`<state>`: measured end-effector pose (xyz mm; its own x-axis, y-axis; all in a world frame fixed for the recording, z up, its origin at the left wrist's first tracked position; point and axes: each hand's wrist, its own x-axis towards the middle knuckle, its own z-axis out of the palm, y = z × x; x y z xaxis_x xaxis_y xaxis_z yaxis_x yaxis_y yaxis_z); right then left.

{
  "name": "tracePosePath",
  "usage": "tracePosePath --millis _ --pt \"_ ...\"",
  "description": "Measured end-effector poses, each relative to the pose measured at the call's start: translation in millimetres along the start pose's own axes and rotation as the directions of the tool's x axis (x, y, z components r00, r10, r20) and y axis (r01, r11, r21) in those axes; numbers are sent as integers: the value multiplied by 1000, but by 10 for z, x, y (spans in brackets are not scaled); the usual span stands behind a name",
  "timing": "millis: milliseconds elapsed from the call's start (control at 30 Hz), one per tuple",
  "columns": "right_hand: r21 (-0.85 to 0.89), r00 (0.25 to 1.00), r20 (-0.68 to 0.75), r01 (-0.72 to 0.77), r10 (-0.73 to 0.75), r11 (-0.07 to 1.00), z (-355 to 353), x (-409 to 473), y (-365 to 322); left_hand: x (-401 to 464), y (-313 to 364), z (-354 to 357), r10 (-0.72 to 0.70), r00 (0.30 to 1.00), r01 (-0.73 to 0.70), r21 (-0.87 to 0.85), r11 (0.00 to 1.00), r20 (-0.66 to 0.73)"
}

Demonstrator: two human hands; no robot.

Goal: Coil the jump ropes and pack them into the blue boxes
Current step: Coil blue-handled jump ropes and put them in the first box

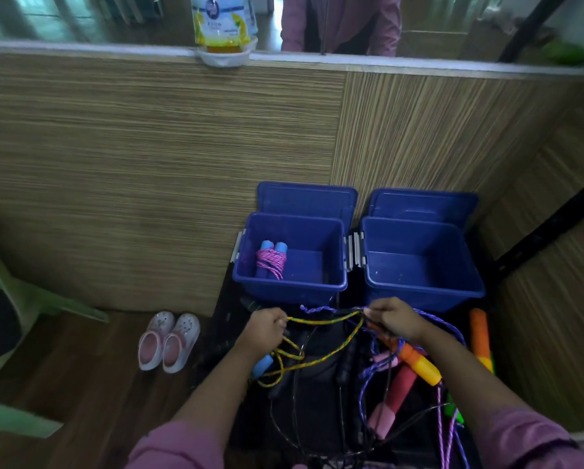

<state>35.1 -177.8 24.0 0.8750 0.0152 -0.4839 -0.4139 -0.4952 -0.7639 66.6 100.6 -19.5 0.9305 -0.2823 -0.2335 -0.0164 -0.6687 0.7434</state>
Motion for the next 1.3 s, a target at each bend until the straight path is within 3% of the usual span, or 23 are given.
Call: tracePosePath --millis 133,267,367,433,633,733,867,967,1067,1300 --pt "144 997 78 9 -20 990 34 -73 -125 -13 155 60 -13 999 13 7 1000 53" --pt "175 990 133 26 -50 984 72 -63 -198 8 371 158 194 981 -194 2 981 -13" --pt "131 983 155 77 -97 988 102 -31 -202 37 593 194 253 966 -246 -119 962 48" --pt "69 977 161 131 -140 989 111 -21 -199 53 649 214 250 965 -235 -160 959 82" --pt "13 966 80 244 -245 970 146 -51 -221 77 617 194 123 992 -122 -258 958 -11" --pt "167 972 109 187 -207 968 204 -68 -317 81 620 157 76 996 -56 -352 934 42" --pt "203 971 150 155 -187 967 242 -46 -318 69 627 80 36 994 7 -402 915 99" --pt "221 963 188 151 -194 963 262 -18 -269 58 630 52 60 998 -56 -328 943 4" --pt "173 961 258 55 -100 983 227 -20 -221 89 505 19 103 988 -130 -251 959 -119" --pt "92 964 266 -50 24 995 229 -67 -225 132 371 -34 22 979 -58 -169 984 -205"
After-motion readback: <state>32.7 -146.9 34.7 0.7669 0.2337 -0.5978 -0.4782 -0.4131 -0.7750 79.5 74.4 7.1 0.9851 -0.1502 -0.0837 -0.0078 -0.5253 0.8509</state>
